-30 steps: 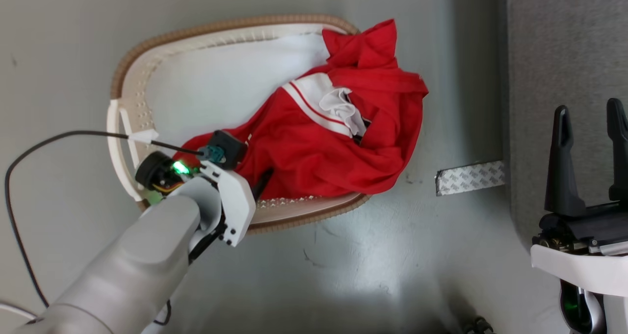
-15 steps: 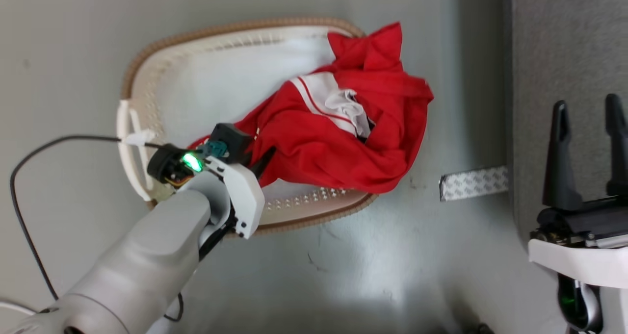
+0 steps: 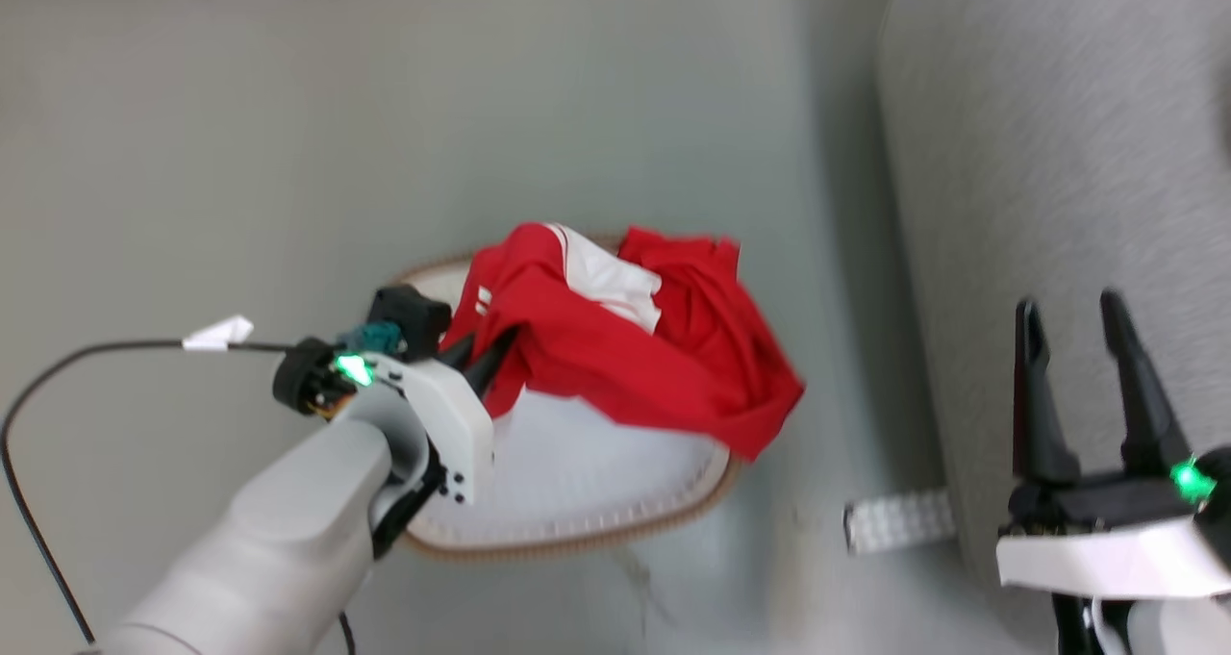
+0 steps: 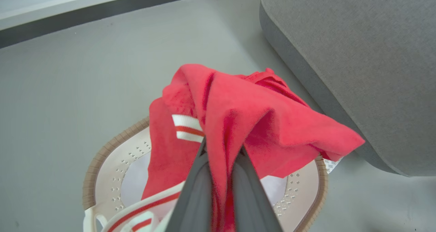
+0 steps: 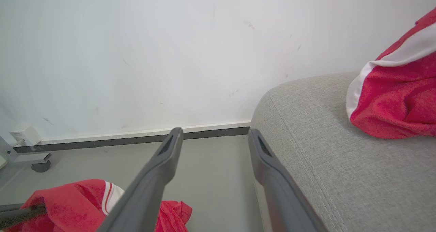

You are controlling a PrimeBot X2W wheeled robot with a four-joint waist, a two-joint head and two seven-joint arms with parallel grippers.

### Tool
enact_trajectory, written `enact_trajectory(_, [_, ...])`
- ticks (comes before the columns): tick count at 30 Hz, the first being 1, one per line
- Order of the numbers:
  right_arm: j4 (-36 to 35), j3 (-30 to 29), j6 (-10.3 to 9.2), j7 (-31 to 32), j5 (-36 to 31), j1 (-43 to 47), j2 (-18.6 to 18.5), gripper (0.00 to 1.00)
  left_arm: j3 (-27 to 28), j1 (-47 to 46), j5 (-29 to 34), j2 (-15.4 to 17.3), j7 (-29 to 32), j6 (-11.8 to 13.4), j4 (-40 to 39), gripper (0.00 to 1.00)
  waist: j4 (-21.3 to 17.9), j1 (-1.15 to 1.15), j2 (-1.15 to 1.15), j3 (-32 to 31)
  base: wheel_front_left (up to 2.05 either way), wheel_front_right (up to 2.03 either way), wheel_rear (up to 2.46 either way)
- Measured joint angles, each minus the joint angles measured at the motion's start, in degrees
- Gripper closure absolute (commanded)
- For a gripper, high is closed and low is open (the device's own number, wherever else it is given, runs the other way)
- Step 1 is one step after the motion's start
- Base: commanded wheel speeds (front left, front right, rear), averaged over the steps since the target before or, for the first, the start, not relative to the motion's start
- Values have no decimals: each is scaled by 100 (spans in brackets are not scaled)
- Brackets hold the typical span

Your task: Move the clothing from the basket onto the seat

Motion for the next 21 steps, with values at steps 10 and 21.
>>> enact_trajectory(10, [383,-24,0,0,109,612,-1,0,201,575,-283,-59,-16,444,-787,100,20,-1,0,-1665,0,0,0])
enact_trajectory(21, [467,349,0,0,92,930,0,0,396,803,-447,261,272,1250,-2392,100,91,-2,0,-2764,0,0,0])
